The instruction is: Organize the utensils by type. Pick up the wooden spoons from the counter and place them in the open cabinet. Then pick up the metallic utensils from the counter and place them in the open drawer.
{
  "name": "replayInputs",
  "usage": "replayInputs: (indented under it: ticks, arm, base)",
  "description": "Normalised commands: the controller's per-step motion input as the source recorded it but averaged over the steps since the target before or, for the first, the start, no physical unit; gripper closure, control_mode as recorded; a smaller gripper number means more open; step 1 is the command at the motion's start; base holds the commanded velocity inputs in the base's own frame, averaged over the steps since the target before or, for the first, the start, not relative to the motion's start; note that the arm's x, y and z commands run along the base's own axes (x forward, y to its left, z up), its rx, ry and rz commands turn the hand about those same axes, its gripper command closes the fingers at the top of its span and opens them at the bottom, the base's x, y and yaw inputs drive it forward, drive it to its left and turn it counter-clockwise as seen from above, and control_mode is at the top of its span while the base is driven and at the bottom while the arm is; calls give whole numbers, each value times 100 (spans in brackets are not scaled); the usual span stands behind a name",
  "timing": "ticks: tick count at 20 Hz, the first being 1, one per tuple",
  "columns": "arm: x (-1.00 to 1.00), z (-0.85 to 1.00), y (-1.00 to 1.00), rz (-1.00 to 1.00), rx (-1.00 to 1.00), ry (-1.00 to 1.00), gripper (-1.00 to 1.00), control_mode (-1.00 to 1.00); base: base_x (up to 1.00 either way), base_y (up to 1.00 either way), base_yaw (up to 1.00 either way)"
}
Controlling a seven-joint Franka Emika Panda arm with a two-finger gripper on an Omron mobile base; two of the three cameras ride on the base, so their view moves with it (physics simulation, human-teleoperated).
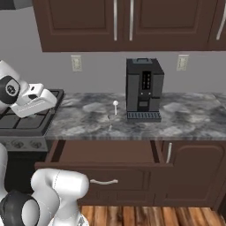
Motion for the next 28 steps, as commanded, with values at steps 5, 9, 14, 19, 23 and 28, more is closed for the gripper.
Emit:
replayInputs:
  ticks: [5,9,14,19,23,28]
  arm:
    - [0,0,0,0,0,0,-100,100]
    - [0,0,0,0,0,0,-100,100]
    - [0,0,0,0,0,0,-100,100]
    - [0,0,0,0,0,0,-100,100]
    - [0,0,0,0,0,0,-100,100]
    - [0,0,0,0,0,0,-100,100]
  base:
    - [31,-20,11]
    - [42,-20,12]
    - [43,-21,15]
    - [17,-15,13]
    - [2,-3,3]
    - [0,0,0]
